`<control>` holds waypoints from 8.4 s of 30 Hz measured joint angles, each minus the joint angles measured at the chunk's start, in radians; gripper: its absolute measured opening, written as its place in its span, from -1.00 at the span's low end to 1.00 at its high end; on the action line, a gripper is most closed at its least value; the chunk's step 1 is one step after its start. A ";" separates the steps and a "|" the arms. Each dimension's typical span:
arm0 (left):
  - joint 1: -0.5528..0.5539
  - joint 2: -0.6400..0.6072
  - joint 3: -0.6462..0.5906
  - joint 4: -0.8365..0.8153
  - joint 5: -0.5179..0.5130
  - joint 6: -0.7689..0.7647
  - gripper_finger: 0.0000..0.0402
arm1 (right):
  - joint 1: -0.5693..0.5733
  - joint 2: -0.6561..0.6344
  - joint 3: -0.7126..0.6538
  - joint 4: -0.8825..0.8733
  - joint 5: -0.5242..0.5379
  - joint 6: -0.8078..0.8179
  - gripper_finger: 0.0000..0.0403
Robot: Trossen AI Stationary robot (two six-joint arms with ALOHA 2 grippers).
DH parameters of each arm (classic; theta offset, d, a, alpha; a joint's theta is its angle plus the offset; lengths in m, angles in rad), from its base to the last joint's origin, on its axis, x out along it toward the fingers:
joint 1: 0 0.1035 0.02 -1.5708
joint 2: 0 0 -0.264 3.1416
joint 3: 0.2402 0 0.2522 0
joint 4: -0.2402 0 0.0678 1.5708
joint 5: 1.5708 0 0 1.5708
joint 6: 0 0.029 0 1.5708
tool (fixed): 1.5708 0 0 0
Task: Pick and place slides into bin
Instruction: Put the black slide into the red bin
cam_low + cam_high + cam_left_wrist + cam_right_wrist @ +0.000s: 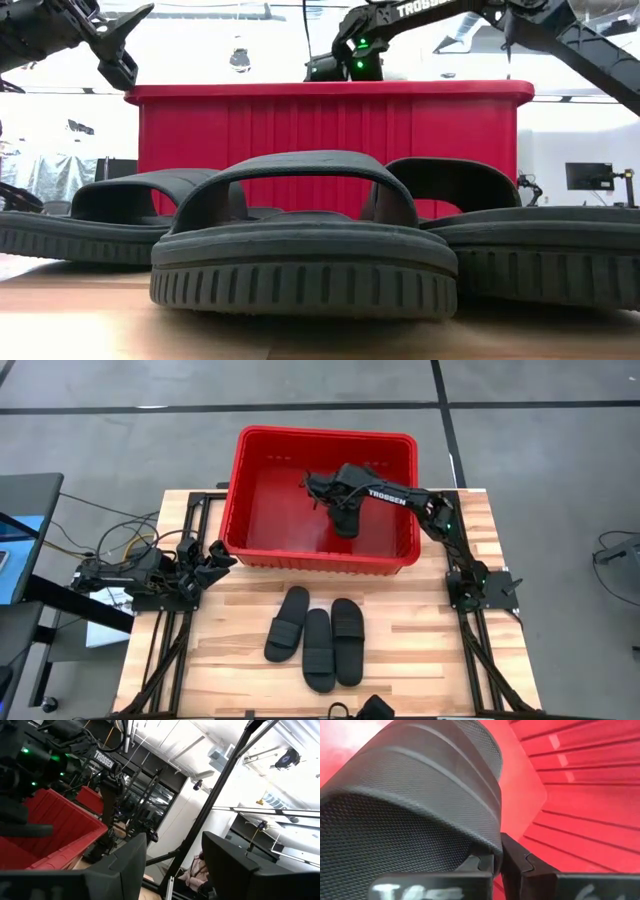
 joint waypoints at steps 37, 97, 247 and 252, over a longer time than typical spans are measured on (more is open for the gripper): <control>0.000 0.000 0.000 -0.001 0.000 -0.001 -0.09 | -0.026 0.000 0.000 0.073 0.011 -0.017 -0.80; 0.000 0.000 0.000 -0.003 0.006 -0.009 -0.09 | -0.043 -0.002 0.000 0.061 -0.053 -0.123 -0.33; 0.000 0.000 0.000 -0.030 0.004 -0.010 -0.09 | -0.111 0.046 0.076 0.096 -0.520 -0.201 -1.00; 0.000 0.000 0.000 -0.030 0.005 -0.010 -0.09 | -0.061 0.096 0.076 0.061 -0.536 -0.246 -1.00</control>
